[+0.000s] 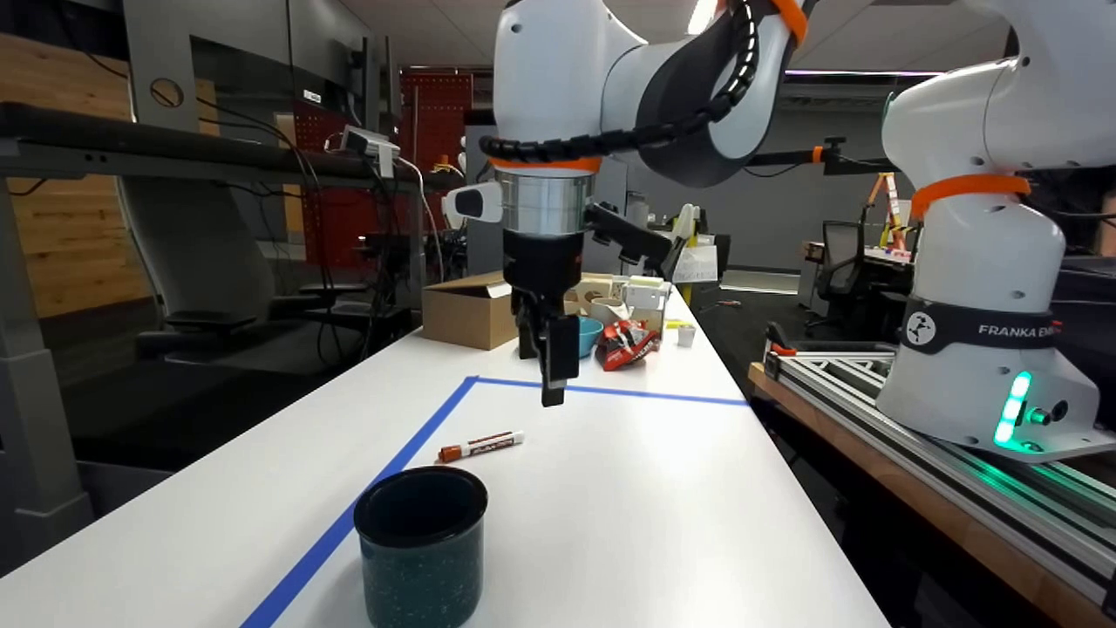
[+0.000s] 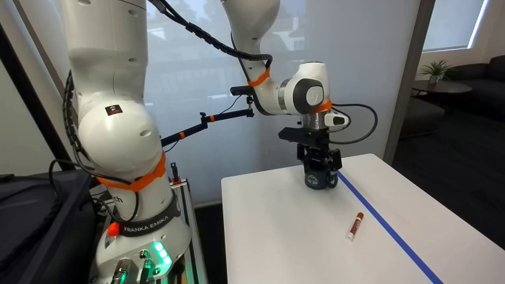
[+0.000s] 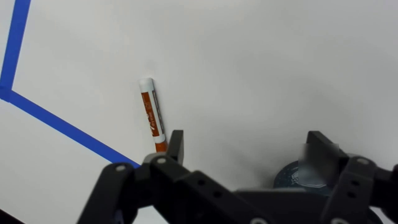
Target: Take the marker from the cup and place it on the table
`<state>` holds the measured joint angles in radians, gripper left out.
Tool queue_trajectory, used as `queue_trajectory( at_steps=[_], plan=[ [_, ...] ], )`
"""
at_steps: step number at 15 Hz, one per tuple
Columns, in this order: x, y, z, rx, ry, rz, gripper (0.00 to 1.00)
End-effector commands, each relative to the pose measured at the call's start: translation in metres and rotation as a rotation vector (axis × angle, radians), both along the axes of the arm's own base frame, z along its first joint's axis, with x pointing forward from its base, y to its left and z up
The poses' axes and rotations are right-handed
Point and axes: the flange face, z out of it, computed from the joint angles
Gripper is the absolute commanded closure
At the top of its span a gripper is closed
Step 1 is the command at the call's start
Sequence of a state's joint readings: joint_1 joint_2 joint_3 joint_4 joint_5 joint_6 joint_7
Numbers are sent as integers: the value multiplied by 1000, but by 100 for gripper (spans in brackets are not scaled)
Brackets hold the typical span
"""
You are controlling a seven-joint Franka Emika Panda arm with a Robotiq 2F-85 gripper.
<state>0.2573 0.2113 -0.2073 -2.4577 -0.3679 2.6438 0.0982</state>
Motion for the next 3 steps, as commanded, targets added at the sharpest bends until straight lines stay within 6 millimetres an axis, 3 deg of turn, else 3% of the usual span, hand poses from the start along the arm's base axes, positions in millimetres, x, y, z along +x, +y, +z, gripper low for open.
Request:
queue_trajectory(
  at_steps=[1, 3],
  plan=[
    [-1, -1, 0, 0, 3, -2, 0],
    [-2, -2, -1, 0, 6, -4, 0]
  ],
)
